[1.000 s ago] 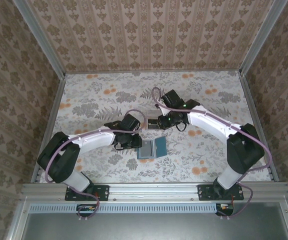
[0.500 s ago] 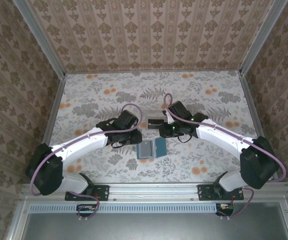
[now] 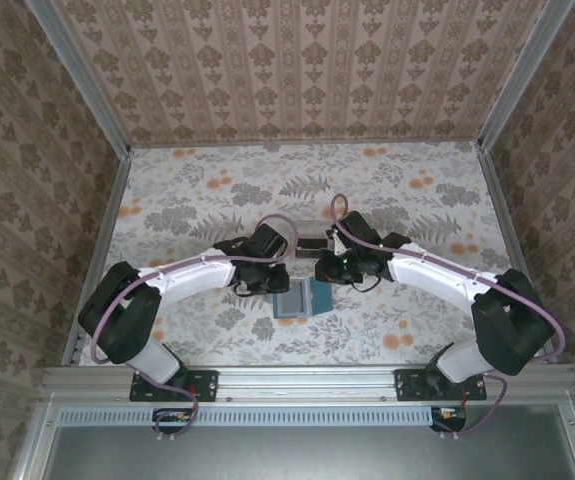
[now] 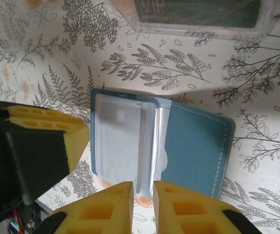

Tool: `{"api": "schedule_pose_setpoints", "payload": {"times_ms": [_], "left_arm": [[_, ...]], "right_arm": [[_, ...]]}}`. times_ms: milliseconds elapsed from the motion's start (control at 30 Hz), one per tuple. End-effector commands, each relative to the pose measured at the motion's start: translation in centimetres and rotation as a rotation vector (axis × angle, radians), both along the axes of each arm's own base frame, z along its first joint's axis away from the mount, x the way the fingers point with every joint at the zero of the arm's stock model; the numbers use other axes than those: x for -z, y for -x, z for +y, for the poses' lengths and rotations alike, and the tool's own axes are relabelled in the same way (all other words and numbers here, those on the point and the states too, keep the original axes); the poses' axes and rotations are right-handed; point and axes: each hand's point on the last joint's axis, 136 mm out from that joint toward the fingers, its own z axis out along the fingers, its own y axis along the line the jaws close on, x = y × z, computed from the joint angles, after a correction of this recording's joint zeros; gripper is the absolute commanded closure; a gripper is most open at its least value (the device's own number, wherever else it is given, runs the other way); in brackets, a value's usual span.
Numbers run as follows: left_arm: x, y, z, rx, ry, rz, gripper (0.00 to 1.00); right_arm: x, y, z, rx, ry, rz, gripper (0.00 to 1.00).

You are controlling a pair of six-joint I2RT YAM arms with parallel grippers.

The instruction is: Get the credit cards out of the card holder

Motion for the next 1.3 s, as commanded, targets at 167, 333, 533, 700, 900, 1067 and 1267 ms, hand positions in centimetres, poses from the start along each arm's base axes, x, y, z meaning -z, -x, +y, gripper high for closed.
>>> {"api": "schedule_pose_setpoints", "payload": {"times_ms": [167, 333, 533, 700, 900, 1067, 1267], "left_arm": [[1.2, 0.9, 0.7, 0.008, 0.036, 0.054, 0.83], [1.9, 1.3, 1.1, 0.002, 0.031, 0.071, 0.83], [2.5, 1.9, 1.5, -0.01, 0.035, 0.087, 0.85], [2.9, 2.5, 1.9, -0.024, 0.044, 0.098, 0.87], [2.9, 3.0, 2.1, -0.046, 0.073, 0.1, 0.87], [3.0, 3.2, 2.1, -0.054, 0.088, 0.104, 0.89], [3.2, 3.5, 2.4, -0.062, 0.093, 0.103, 0.9]], "right_arm": [[1.0, 0.7, 1.6, -0.015, -0.032, 0.063, 0.8], [1.1, 0.7, 1.9, -0.019, -0.028, 0.067, 0.8], [1.6, 1.0, 2.2, -0.027, -0.022, 0.101, 0.8], [1.6, 1.3, 3.2, -0.059, -0.039, 0.112, 0.8], [1.8, 1.4, 5.0, -0.096, -0.077, 0.126, 0.81], [2.1, 1.7, 7.0, -0.132, -0.116, 0.152, 0.81], [3.2, 1.8, 9.1, -0.158, -0.125, 0.177, 0.82]]}}
